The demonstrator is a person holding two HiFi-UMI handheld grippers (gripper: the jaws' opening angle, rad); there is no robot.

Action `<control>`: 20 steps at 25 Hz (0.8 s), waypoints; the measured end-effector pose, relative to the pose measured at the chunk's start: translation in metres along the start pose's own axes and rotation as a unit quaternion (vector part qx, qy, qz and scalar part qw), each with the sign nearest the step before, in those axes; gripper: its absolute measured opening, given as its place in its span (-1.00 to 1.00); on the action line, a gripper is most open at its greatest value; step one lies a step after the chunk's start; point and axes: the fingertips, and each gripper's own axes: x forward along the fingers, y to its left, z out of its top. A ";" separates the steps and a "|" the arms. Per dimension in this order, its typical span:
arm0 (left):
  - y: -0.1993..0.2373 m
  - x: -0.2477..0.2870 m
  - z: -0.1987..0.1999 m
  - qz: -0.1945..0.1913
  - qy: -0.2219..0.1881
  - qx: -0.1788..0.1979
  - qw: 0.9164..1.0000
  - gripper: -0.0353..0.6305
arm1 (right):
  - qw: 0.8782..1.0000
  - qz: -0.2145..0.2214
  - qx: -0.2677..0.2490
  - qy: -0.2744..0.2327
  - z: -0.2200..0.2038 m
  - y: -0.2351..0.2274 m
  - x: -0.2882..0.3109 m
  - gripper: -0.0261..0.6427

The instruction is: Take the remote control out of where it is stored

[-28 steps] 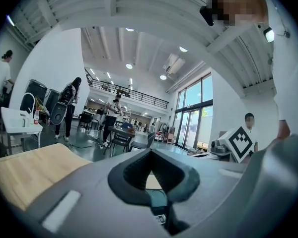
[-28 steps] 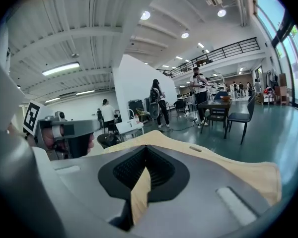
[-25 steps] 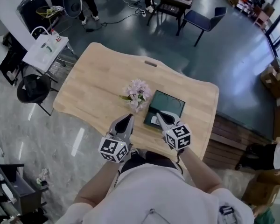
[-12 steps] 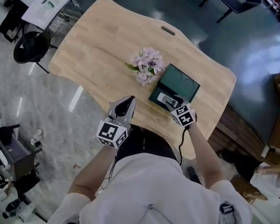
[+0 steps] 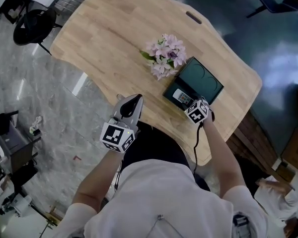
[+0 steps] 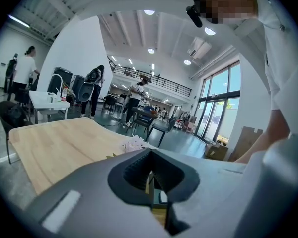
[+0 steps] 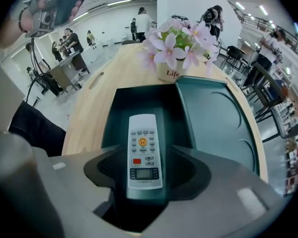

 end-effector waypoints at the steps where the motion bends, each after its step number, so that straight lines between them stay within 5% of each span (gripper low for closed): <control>1: 0.002 0.000 -0.002 0.003 0.000 -0.002 1.000 -0.89 | 1.000 0.001 -0.005 0.004 -0.001 0.000 0.004 -0.08; 8: 0.014 -0.005 -0.017 0.021 0.010 -0.017 1.000 -0.89 | 0.997 0.000 -0.048 0.052 -0.009 0.008 0.028 -0.06; 20: 0.020 -0.007 -0.030 0.028 0.022 -0.024 0.999 -0.89 | 0.994 0.007 -0.044 0.103 -0.007 0.008 0.032 -0.07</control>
